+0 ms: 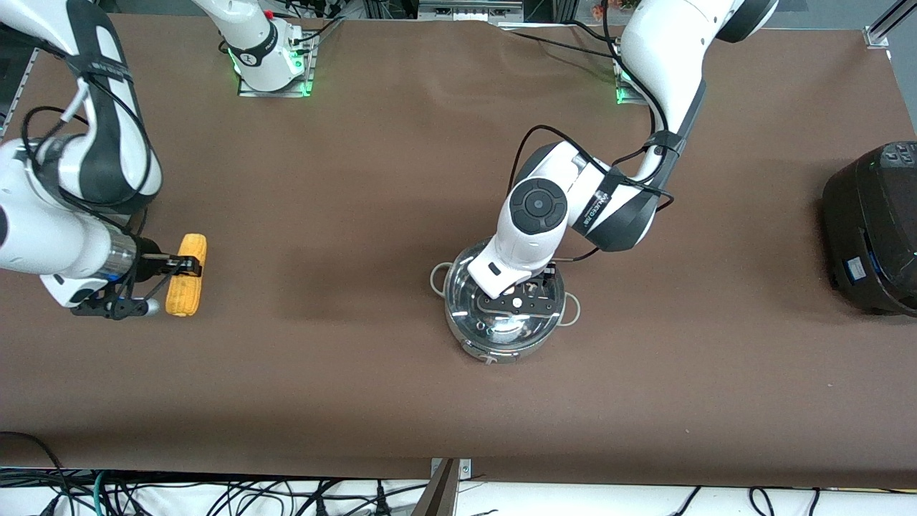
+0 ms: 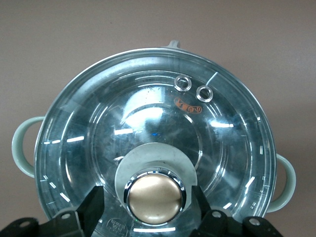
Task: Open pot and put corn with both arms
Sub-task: 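Grasp the glass lid knob with the left gripper while the right gripper lifts corn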
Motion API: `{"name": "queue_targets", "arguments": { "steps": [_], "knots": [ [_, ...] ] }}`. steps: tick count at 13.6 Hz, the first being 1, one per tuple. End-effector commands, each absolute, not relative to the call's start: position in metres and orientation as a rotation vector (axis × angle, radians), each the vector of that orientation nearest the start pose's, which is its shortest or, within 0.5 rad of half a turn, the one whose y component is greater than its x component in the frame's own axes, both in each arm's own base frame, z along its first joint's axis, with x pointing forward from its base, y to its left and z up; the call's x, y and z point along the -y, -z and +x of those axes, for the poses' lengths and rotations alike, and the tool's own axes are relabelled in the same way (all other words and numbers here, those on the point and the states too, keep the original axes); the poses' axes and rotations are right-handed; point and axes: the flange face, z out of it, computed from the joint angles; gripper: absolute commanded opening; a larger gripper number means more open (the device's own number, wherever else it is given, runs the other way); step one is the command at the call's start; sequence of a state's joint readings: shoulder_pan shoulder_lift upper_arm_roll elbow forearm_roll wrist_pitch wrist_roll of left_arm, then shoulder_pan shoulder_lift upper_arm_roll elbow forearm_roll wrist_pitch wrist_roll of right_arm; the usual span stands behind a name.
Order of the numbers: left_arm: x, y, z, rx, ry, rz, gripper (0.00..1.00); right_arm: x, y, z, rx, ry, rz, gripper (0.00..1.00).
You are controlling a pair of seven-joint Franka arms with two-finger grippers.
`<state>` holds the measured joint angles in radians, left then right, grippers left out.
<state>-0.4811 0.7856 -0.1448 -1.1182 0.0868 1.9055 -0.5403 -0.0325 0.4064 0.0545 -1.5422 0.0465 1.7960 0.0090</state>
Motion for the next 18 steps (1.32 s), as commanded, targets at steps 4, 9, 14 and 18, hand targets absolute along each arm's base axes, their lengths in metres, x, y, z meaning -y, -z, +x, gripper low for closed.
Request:
{"name": "queue_targets", "arguments": {
  "steps": [4, 9, 14, 18],
  "knots": [
    [0.415, -0.356, 0.643, -0.149, 0.051, -3.146, 0.74, -0.024, -0.475, 0.66, 0.035, -0.264, -3.043, 0.0],
    [0.416, -0.356, 0.643, -0.15, 0.054, -3.146, 0.68, -0.094, -0.486, 0.656, -0.055, -0.248, -3.065, 0.0],
    [0.417, -0.355, 0.644, -0.149, 0.073, -3.155, 0.52, -0.151, -0.497, 0.649, -0.104, -0.219, -3.078, 0.0],
    [0.416, -0.345, 0.644, -0.152, 0.056, -3.147, 0.49, -0.155, -0.496, 0.648, -0.098, -0.219, -3.079, 0.0]
  ]
}}
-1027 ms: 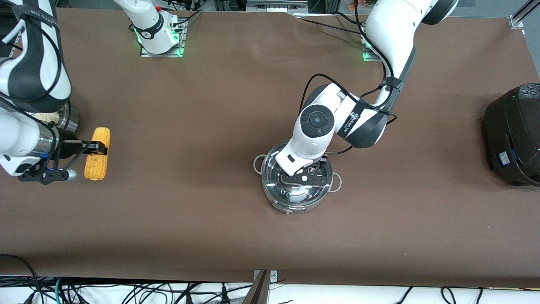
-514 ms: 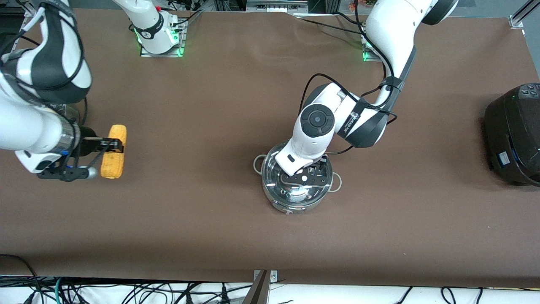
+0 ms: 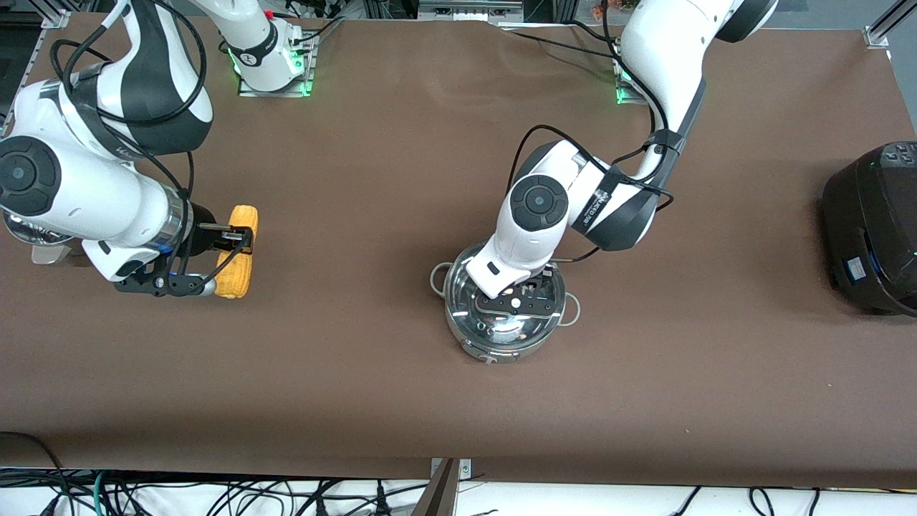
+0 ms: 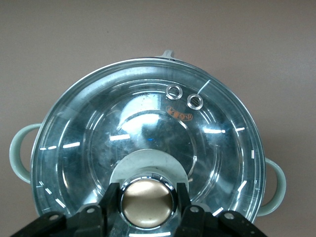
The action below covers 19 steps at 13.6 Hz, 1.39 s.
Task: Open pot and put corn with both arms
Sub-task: 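Lift the lid off with the left gripper while the right gripper carries corn over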
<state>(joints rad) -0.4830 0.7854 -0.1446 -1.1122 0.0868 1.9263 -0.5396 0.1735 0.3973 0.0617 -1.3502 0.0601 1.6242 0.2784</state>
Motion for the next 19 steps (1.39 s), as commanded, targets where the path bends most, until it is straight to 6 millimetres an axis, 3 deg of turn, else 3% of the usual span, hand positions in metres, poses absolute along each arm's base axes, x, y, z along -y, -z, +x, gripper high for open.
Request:
{"name": "queue_targets", "arguments": {
  "steps": [1, 3, 4, 5, 8, 13, 16, 18, 19],
  "knots": [
    [0.416, -0.344, 0.643, -0.155, 0.052, -3.145, 0.48, -0.155, -0.496, 0.648, -0.097, -0.219, -3.079, 0.0],
    [0.418, -0.341, 0.641, -0.164, 0.047, -3.142, 0.27, -0.156, -0.495, 0.649, -0.1, -0.217, -3.079, 0.0],
    [0.419, -0.341, 0.641, -0.183, 0.047, -3.14, 0.09, -0.163, -0.495, 0.648, -0.087, -0.211, -3.078, 0.0],
    [0.418, -0.342, 0.641, -0.214, 0.048, -3.137, 0.0, -0.173, -0.494, 0.646, -0.07, -0.21, -3.079, 0.0],
    [0.415, -0.355, 0.64, -0.214, 0.044, -3.131, 0.0, -0.201, -0.492, 0.642, -0.217, -0.197, -3.056, 0.0],
    [0.397, -0.418, 0.63, -0.164, -0.042, -3.148, 0.0, -0.215, -0.491, 0.644, -0.217, -0.173, -3.003, 0.0],
    [0.363, -0.457, 0.635, -0.09, -0.062, -3.164, 0.0, -0.224, -0.491, 0.643, -0.203, -0.161, -2.999, 0.0],
    [0.332, -0.473, 0.643, -0.088, -0.071, -3.188, 0.0, -0.256, -0.485, 0.637, -0.197, -0.137, -2.992, 0.0],
    [0.309, -0.478, 0.647, -0.121, -0.079, -3.197, 0.0, -0.287, -0.487, 0.632, -0.241, -0.102, -2.976, 0.0]
  ]
}}
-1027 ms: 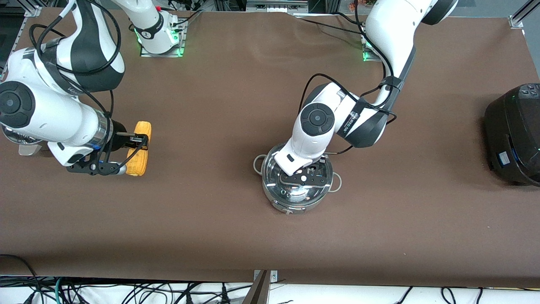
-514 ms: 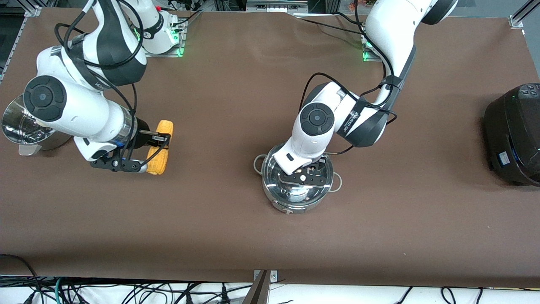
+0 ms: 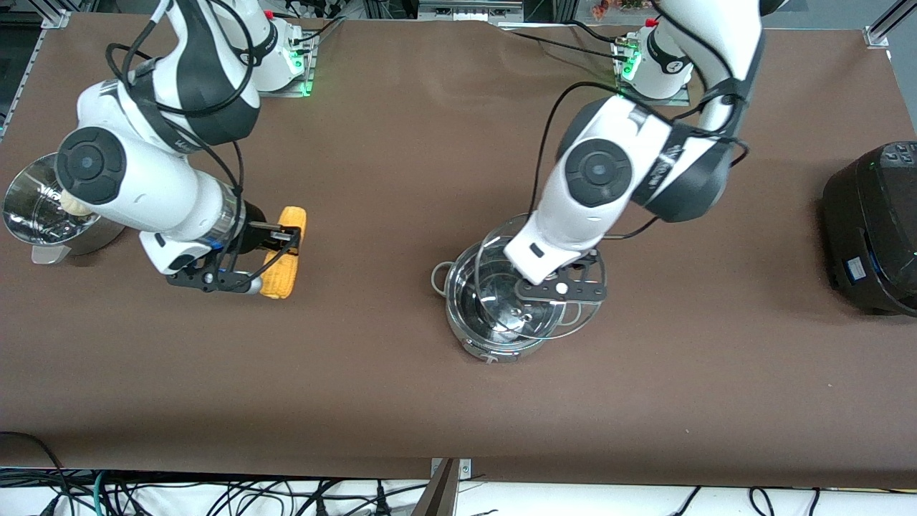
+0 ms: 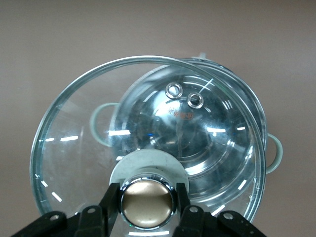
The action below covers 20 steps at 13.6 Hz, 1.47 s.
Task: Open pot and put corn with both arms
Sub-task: 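Lift the lid off with the left gripper while the right gripper carries corn over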
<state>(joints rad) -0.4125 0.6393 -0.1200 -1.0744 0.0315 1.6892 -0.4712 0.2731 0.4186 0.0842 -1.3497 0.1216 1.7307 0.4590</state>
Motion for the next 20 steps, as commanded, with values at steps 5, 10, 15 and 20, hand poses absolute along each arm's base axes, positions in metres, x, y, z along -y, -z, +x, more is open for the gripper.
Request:
{"name": "queue_targets", "arguments": {
  "steps": [5, 10, 15, 20],
  "knots": [
    [0.207, -0.47, 0.631, -0.209, -0.197, -3.158, 0.0, -0.407, -0.477, 0.632, -0.369, 0.016, -2.872, 0.0],
    [0.125, -0.443, 0.604, -0.361, -0.209, -3.144, 0.0, -0.467, -0.458, 0.627, -0.449, 0.169, -2.72, 0.0],
    [0.053, -0.392, 0.597, -0.435, -0.232, -3.142, 0.0, -0.506, -0.417, 0.626, -0.402, 0.192, -2.694, 0.0],
    [-0.027, -0.327, 0.597, -0.562, -0.113, -3.121, 0.0, -0.522, -0.38, 0.629, -0.237, 0.249, -2.764, 0.0]
  ]
}}
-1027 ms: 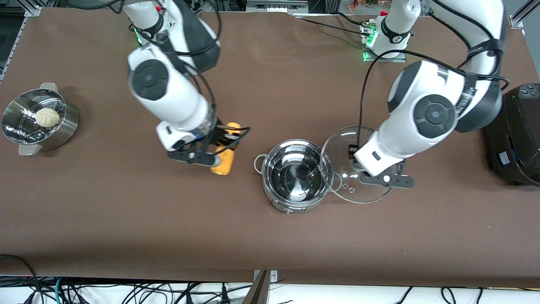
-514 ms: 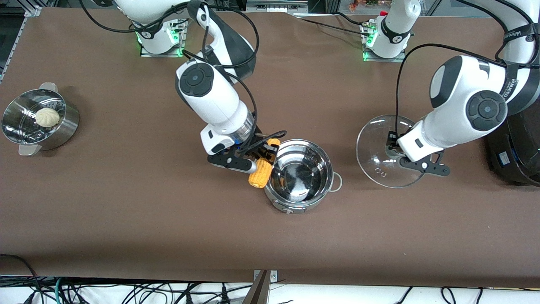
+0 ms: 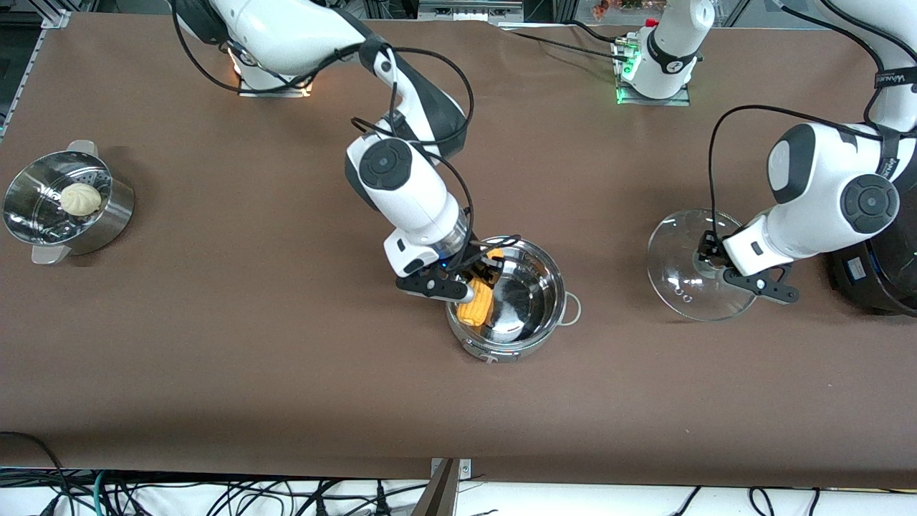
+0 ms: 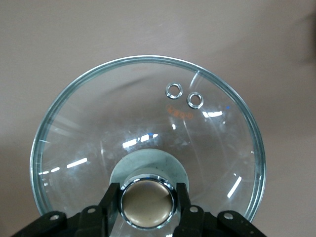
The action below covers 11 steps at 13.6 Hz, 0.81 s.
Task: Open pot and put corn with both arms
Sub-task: 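Lift the lid off with the left gripper while the right gripper carries corn over, then lower the corn into the pot and set the lid on the table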
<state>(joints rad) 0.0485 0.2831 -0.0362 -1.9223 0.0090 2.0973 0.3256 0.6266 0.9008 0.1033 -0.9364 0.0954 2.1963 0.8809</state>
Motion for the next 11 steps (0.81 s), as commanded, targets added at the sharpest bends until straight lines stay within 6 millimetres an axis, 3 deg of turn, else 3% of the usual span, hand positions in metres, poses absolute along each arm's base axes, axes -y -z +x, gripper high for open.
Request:
{"name": "queue_targets", "arguments": {
  "steps": [1, 5, 7, 11],
  "knots": [
    [-0.033, -0.316, 0.596, -0.572, -0.115, -3.119, 0.0, -0.523, -0.377, 0.626, -0.143, 0.258, -2.805, 0.0],
    [-0.063, -0.263, 0.605, -0.625, -0.067, -3.101, 0.0, -0.53, -0.369, 0.619, 0.061, 0.292, -2.861, 0.0],
    [-0.063, -0.242, 0.609, -0.623, -0.038, -3.118, 0.0, -0.542, -0.359, 0.61, 0.098, 0.296, -2.862, 0.0],
    [-0.063, -0.219, 0.608, -0.625, -0.06, -3.12, 0.0, -0.564, -0.337, 0.599, 0.129, 0.325, -2.828, 0.0]
  ]
}}
